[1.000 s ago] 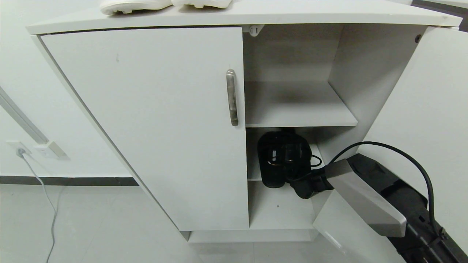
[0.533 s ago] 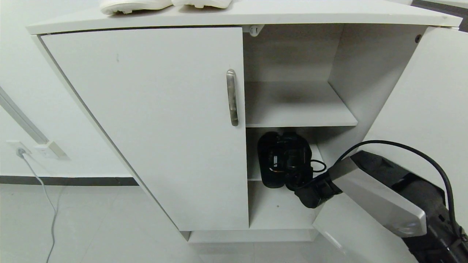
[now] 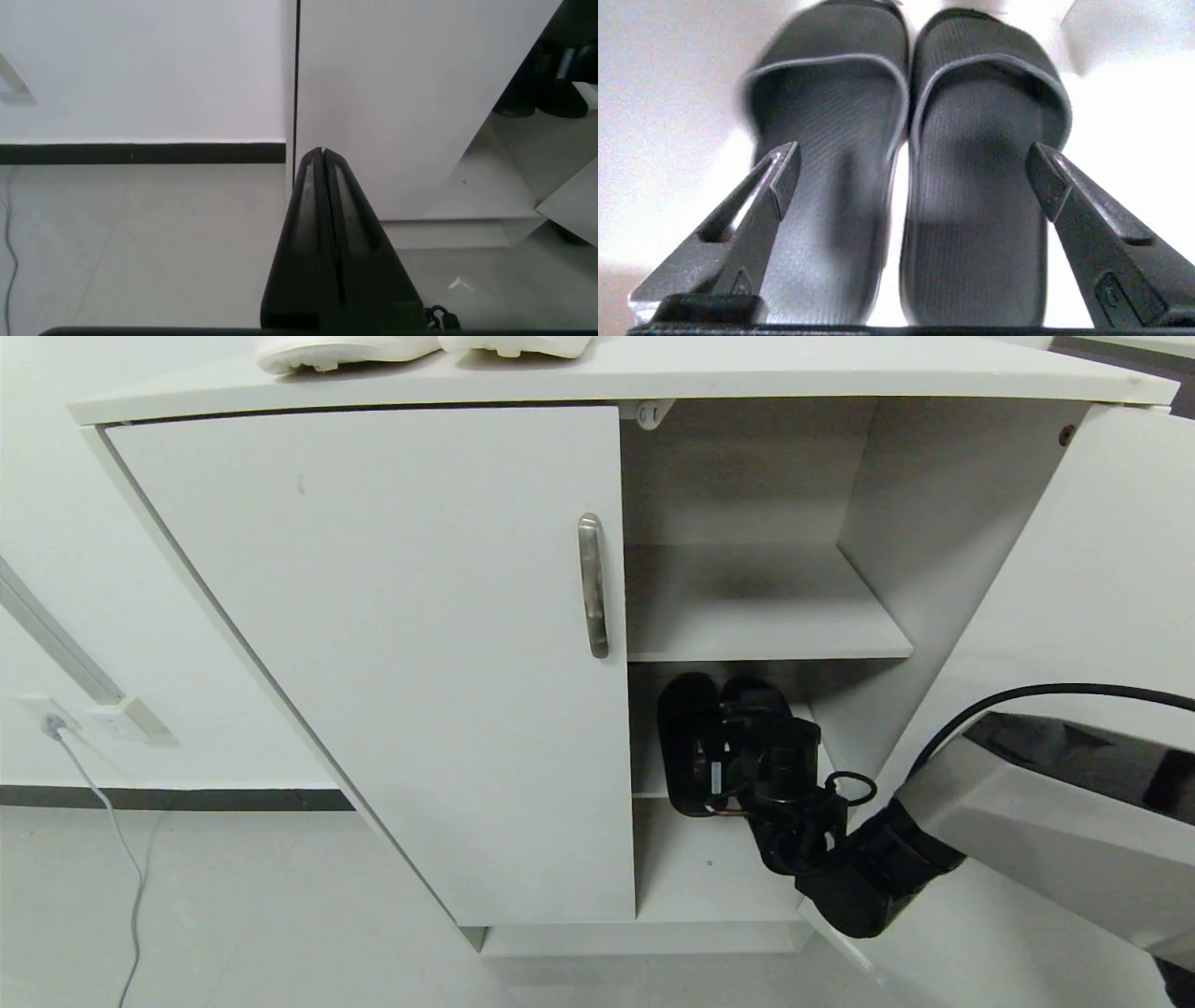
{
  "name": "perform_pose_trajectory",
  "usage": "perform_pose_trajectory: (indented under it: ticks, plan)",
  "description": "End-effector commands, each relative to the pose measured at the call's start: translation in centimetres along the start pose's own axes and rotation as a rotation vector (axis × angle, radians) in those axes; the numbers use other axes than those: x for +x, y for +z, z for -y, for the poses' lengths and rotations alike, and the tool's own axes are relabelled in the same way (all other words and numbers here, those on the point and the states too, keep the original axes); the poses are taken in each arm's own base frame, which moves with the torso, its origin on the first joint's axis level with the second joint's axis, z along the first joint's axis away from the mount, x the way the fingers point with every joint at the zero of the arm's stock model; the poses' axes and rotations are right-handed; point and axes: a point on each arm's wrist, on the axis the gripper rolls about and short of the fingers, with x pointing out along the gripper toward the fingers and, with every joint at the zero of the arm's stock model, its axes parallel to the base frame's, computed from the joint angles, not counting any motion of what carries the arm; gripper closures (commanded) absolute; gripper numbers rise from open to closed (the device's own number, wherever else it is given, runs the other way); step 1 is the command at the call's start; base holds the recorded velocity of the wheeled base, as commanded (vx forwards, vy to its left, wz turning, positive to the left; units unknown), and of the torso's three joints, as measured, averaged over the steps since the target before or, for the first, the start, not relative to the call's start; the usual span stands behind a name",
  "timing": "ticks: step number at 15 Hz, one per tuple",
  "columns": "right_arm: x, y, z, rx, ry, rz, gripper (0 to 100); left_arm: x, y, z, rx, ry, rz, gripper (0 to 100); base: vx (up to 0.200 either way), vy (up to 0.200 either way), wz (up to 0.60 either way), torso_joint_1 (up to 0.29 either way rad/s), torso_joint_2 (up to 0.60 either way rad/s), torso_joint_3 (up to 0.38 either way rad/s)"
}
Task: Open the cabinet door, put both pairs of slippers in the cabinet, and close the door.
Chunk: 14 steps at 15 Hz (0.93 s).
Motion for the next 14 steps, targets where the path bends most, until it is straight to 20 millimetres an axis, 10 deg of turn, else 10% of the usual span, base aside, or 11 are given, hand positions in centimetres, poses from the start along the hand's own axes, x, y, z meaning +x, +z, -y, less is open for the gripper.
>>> perform_pose_trajectory:
  ticks: [1,14]
  plan:
    - [-4.2,1.9,0.9,0.010,0.040,0.021,0,0.0,0.0,0.0,0.001,0.001,0.000,100,0.000,0.000,0.00,0.000,0.00,0.000]
    - [-8.7,1.4,0.1,-0.016,0.131,0.002,0,0.0,0.0,0.0,0.001,-0.003,-0.002,100,-0.046,0.000,0.00,0.001,0.00,0.001]
